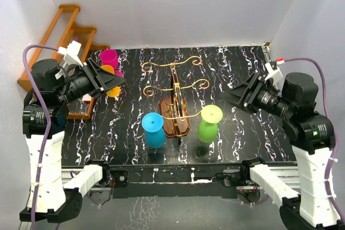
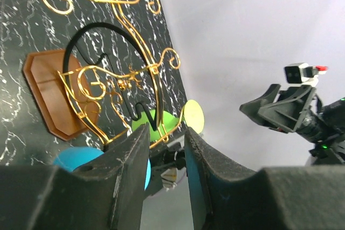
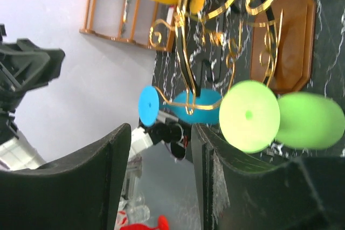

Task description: Take the wine glass off the wine glass rack

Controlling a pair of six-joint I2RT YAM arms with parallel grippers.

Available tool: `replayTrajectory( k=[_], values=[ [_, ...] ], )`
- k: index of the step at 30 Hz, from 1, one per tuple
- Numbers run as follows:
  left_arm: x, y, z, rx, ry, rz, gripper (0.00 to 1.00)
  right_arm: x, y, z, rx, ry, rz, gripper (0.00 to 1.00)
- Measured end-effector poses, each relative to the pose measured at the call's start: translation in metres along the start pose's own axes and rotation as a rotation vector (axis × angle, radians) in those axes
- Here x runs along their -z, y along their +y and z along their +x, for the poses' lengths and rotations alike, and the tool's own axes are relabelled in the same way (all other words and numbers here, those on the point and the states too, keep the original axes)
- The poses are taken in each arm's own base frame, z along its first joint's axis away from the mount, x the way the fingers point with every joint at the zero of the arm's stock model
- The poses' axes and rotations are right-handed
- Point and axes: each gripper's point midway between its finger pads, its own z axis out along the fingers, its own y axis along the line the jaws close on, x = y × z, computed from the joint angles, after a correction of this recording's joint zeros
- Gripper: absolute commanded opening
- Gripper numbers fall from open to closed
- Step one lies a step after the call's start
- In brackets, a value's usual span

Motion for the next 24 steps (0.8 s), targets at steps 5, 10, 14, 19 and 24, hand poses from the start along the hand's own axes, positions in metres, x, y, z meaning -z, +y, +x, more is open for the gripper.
replayTrajectory(
  k=[5,10,14,19,24],
  values=[
    [-0.011,0.0,0.004,0.077,0.042,0.047,0.31,0.012,-0.02,0.052,-0.103,0.111,-0.027,0.47],
    [-0.026,0.002,-0.003,0.128,0.062,0.061,0.31,0.014,-0.043,0.096,-0.207,0.235,-0.038,0.47],
    [-0.034,0.005,-0.008,0.152,0.067,0.062,0.31,0.01,-0.052,0.105,-0.236,0.275,-0.029,0.47],
    [-0.038,0.006,-0.011,0.169,0.066,0.063,0.31,0.002,-0.065,0.111,-0.26,0.294,0.001,0.47],
    [-0.038,0.004,-0.013,0.174,0.06,0.067,0.31,-0.008,-0.082,0.113,-0.28,0.291,0.041,0.47]
  ],
)
